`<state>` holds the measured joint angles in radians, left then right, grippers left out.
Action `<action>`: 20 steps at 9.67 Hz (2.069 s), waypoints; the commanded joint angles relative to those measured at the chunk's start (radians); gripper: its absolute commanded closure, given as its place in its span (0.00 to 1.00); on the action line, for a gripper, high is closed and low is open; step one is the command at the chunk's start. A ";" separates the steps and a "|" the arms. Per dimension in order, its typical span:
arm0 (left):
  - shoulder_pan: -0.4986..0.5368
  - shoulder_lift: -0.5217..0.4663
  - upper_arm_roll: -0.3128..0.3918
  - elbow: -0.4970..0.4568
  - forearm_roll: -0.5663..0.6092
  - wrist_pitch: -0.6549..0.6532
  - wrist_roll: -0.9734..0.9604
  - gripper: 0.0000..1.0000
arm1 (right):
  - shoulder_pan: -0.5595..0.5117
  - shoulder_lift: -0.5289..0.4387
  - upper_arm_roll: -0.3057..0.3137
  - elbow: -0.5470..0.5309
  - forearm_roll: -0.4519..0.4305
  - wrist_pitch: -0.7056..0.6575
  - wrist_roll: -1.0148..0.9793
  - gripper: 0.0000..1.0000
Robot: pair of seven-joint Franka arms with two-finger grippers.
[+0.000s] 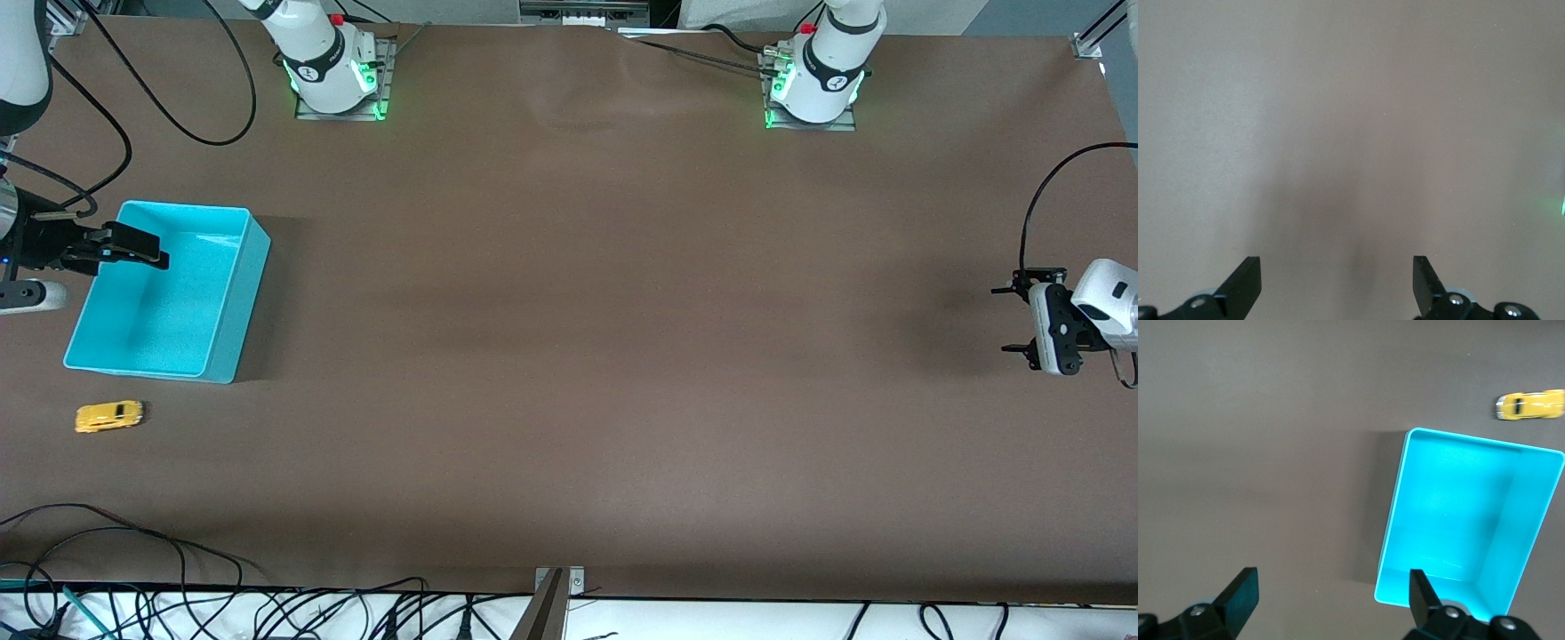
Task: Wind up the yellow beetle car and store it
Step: 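Move the right gripper over the bin while the left gripper rises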
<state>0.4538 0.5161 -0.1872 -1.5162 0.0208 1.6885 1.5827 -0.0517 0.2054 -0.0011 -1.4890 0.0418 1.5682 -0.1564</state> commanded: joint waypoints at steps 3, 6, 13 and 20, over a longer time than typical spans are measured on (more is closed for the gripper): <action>-0.052 -0.036 -0.005 0.036 -0.005 -0.104 -0.154 0.00 | 0.000 -0.015 0.006 -0.053 -0.010 -0.002 -0.040 0.00; -0.115 -0.089 -0.024 0.036 -0.007 -0.154 -0.353 0.00 | 0.001 -0.014 0.015 -0.056 -0.010 0.013 -0.035 0.00; -0.119 -0.134 -0.245 0.028 -0.010 -0.224 -0.863 0.00 | 0.057 0.021 0.015 -0.073 -0.046 0.062 -0.014 0.00; -0.138 -0.134 -0.341 0.019 -0.004 -0.224 -1.197 0.00 | -0.003 0.054 -0.008 -0.068 -0.129 0.103 -0.306 0.00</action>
<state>0.3213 0.3999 -0.5258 -1.4866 0.0206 1.4742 0.4253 -0.0096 0.2734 -0.0051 -1.5516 -0.0785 1.6886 -0.3478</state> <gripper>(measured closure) 0.000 0.000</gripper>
